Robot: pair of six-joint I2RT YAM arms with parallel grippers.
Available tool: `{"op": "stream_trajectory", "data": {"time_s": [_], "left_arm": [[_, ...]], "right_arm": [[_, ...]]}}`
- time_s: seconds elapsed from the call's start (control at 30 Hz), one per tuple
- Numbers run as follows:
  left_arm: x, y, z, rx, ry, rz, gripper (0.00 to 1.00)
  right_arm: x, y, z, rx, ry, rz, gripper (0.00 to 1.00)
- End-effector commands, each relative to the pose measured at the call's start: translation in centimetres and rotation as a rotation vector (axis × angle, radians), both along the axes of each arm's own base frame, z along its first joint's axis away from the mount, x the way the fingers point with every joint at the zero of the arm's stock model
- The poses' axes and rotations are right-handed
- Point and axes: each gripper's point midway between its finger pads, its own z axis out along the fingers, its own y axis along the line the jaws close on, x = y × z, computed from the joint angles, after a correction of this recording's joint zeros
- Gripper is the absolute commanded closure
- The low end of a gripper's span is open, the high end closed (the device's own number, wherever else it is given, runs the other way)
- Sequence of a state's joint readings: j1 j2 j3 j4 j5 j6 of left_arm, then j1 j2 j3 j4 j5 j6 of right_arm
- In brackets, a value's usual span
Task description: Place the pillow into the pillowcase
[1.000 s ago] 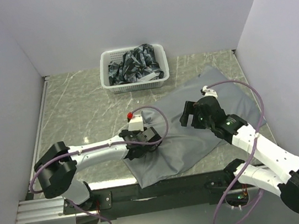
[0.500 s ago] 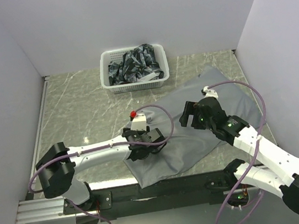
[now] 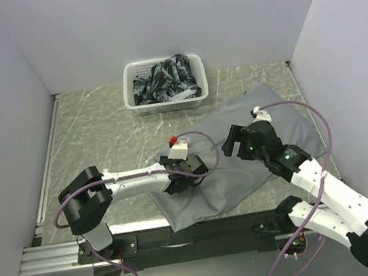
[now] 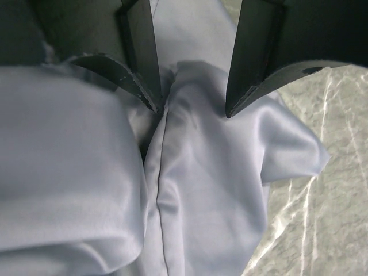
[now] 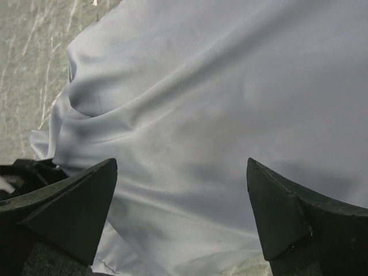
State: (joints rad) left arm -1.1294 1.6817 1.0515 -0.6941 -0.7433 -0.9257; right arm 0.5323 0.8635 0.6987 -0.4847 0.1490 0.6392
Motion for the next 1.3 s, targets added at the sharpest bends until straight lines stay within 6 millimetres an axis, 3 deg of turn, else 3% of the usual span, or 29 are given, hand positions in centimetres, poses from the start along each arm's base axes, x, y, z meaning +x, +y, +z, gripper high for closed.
{"op": "stream_trajectory", "data": {"time_s": [0.0,0.1,0.2,0.23,0.33,0.43,0.53,0.57,0.6,0.63,0.7,0.73,0.87,1.03,1.1,1.27], "left_arm": [[1.5,-1.0,-0.1,-0.048,-0.003,-0.014,0.47],[2.3,0.0,-0.8,-0.072,0.015,0.017,0.55],[3.6,1.8,-0.7,-0.087,0.029,0.073,0.76],[4.1,2.3,0.0,-0.104,0.022,0.091,0.85],[6.3,4.2,2.4,-0.191,-0.004,0.16,0.97],[9.8,7.2,5.3,-0.319,-0.037,0.244,0.99],[12.0,8.0,7.7,-0.437,-0.051,0.251,0.99],[12.8,9.2,8.0,-0.438,-0.053,0.267,0.99],[12.9,9.0,8.4,-0.436,-0.047,0.247,0.99],[12.8,8.4,9.0,-0.414,-0.043,0.203,0.98],[12.1,7.8,9.1,-0.393,-0.028,0.165,0.92],[11.4,7.9,8.7,-0.373,-0.018,0.157,0.79],[7.8,6.0,6.7,-0.368,0.036,0.063,0.6],[3.3,2.4,4.0,-0.298,0.115,-0.052,0.56],[2.5,2.0,3.2,-0.228,0.121,-0.058,0.54],[1.5,1.4,1.7,-0.124,0.125,-0.061,0.55]], "right_arm": [[-0.5,0.1,0.1,0.024,-0.011,0.003,0.01],[-0.9,0.4,0.3,0.038,-0.014,0.016,0.01],[-1.4,0.9,0.5,0.044,-0.017,0.038,0.0],[-1.7,1.1,0.4,0.044,-0.013,0.051,0.0],[-2.8,2.8,1.1,0.057,-0.025,0.109,0.0],[-4.2,5.3,1.4,0.044,-0.031,0.184,0.04],[-6.2,8.7,1.3,0.006,-0.025,0.281,0.07],[-6.6,9.5,1.3,-0.005,-0.023,0.294,0.07],[-7.0,10.4,0.3,-0.046,0.002,0.312,0.07],[-8.1,11.6,0.7,-0.057,0.003,0.352,0.08],[-8.2,12.4,-0.2,-0.1,0.01,0.339,0.1],[-8.3,12.8,-0.3,-0.099,0.009,0.341,0.16],[-7.9,12.0,-0.7,-0.089,0.006,0.283,0.18],[-6.4,6.8,0.8,-0.084,-0.048,0.125,0.18],[-5.5,4.5,1.9,-0.048,-0.073,0.064,0.17],[-5.2,1.1,1.9,-0.028,-0.083,0.011,0.18]]}}
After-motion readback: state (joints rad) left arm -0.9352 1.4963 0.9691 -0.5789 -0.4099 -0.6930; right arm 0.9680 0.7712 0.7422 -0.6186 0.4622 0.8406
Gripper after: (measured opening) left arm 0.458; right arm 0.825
